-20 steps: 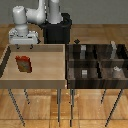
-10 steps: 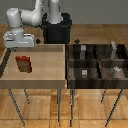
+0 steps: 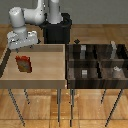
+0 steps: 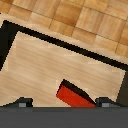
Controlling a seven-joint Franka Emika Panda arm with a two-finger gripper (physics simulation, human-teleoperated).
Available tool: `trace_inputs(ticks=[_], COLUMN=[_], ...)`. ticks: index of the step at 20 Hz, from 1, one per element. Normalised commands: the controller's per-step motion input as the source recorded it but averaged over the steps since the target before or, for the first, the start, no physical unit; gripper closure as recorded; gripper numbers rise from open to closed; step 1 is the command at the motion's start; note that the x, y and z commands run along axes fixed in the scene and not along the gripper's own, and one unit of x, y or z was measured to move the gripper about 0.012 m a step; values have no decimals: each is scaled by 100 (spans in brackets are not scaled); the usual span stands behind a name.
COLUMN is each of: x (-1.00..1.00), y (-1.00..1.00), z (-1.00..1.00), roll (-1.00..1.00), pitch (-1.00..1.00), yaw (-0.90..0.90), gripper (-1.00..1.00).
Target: Place the box of cereal into the appropriate compartment.
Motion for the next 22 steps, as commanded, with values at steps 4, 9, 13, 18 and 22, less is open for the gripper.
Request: trace_inputs(ticks=[4,9,13,18,22], x=[0,0,0,-20,0], y=[0,-20,-75,-40,0], z=[0,0,0,0,0], roll=[0,0,0,0,0], pitch=[0,0,0,0,0], yaw=[90,66,0,0,0], gripper=[-100,-100,-100,-100,-100])
